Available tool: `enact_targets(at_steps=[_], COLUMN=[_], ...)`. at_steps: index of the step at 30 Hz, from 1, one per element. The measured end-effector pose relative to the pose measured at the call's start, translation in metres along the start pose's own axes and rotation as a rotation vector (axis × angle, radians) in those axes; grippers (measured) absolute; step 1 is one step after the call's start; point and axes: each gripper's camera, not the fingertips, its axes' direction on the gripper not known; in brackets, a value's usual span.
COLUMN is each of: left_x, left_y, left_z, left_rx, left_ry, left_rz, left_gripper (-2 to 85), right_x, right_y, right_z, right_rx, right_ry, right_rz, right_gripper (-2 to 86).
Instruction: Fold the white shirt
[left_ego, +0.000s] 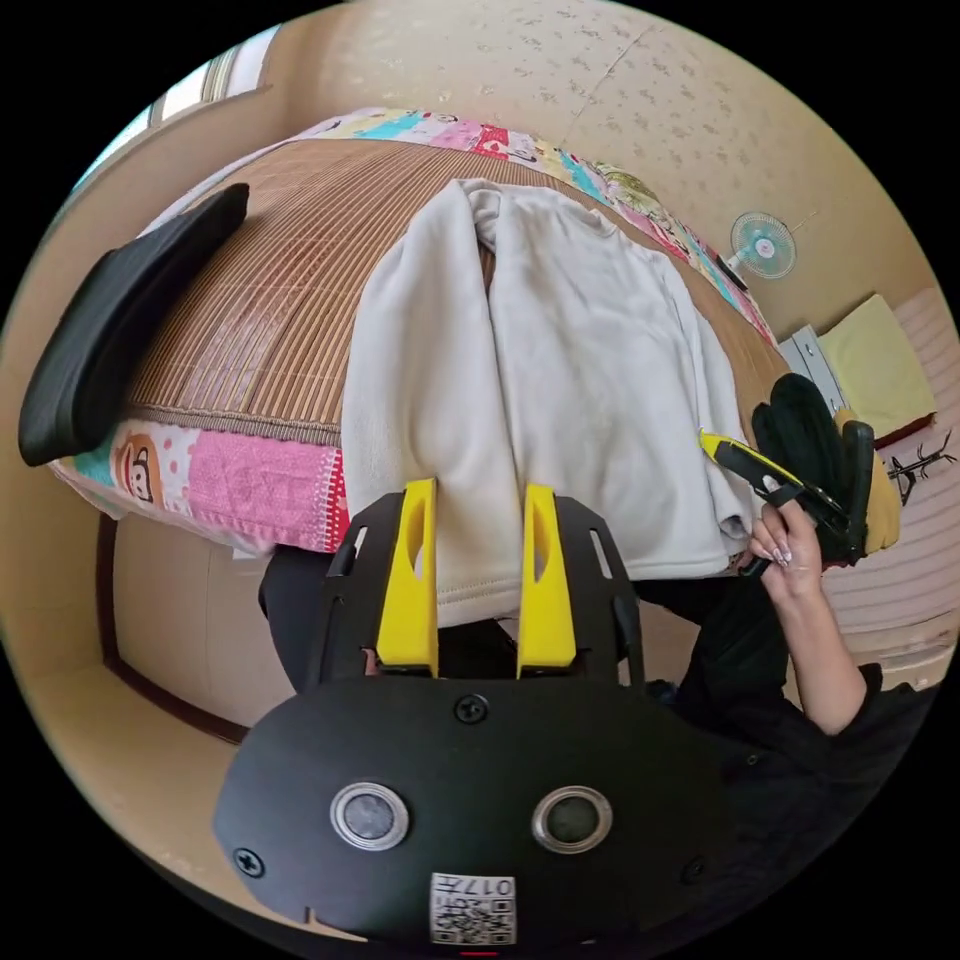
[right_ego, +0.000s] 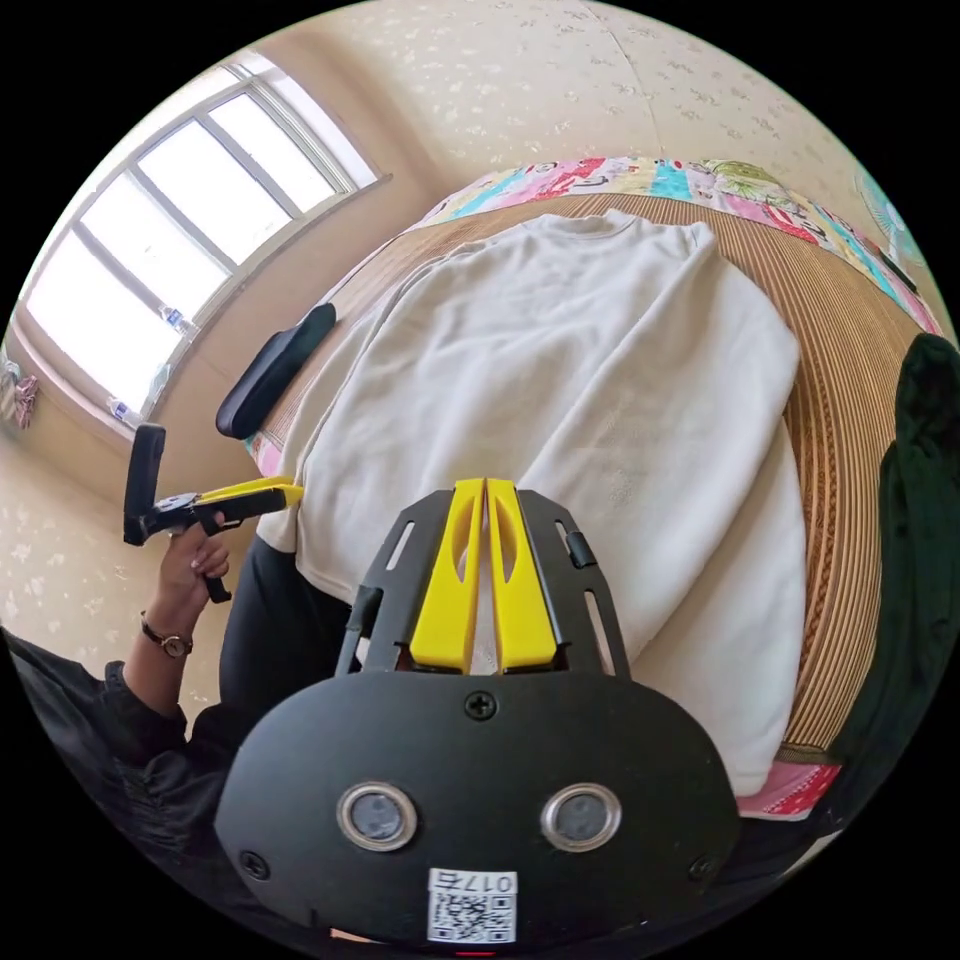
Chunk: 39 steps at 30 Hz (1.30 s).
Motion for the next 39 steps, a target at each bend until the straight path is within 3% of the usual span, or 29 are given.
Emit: enact_targets(at_steps=[2, 4, 6, 8, 10, 12, 16, 19, 24, 27, 29, 31, 34, 37, 39], left_x=[-0.008, -0.041, -0.118, -0.182, -0.235, -0.28, -0.307, -0.297, -0.241, -0.214, -0.208, -0.207, -0.212, -0.214, -0.212], left_y=[-0.015, -0.022, -0.025, -0.014, 0.007, 0.048, 0.108, 0.095, 0.041, 0.046, 0.048, 0.045, 0.043, 0.046, 0.052], left_z=[-0.017, -0.047, -0.094, -0.149, -0.219, -0.316, -0.396, -0.399, -0.289, -0.249, -0.239, -0.233, -0.235, -0.25, -0.262], left_rx=[-0.029, 0.003, 0.089, 0.264, 0.468, 0.75, 1.021, 0.922, 0.486, 0.432, 0.422, 0.392, 0.364, 0.344, 0.338], left_ry=[0.032, 0.197, 0.494, 0.651, 0.646, 0.442, 0.252, 0.204, 0.222, 0.317, 0.362, 0.403, 0.455, 0.436, 0.4], left_rz=[0.025, -0.033, -0.179, -0.29, -0.389, -0.463, -0.583, -0.516, -0.371, -0.311, -0.303, -0.296, -0.278, -0.253, -0.227], left_gripper=[10.2, 4.8, 1.3, 0.5, 0.3, 0.7, 3.6, 6.2, 7.9, 5.8, 4.2, 4.1, 4.7, 4.8, 4.7], right_x=[0.004, 0.009, 0.024, 0.038, 0.048, 0.052, 0.044, 0.028, 0.025, 0.031, 0.047, 0.07, 0.114, 0.16, 0.181], right_y=[0.005, 0.01, 0.015, 0.017, 0.022, 0.031, 0.038, 0.04, 0.047, 0.038, 0.028, 0.018, 0.018, 0.047, 0.089], right_z=[-0.01, -0.025, -0.044, -0.057, -0.072, -0.091, -0.094, -0.077, -0.025, -0.035, -0.057, -0.1, -0.218, -0.347, -0.425], right_rx=[0.019, 0.037, 0.02, -0.01, 0.002, 0.042, 0.031, -0.03, -0.174, -0.248, -0.258, -0.187, 0.109, 0.442, 0.656], right_ry=[-0.016, -0.023, -0.026, -0.03, -0.047, -0.037, 0.031, 0.028, 0.061, 0.111, 0.044, -0.072, -0.102, 0.075, 0.334], right_rz=[0.0, -0.007, 0.023, 0.064, 0.069, 0.057, 0.013, -0.05, -0.084, -0.159, -0.135, -0.073, 0.038, 0.235, 0.453], right_gripper=[0.7, 0.7, 0.8, 0.9, 1.2, 2.1, 4.3, 8.0, 13.2, 10.4, 5.3, 4.2, 3.0, 1.9, 1.5])
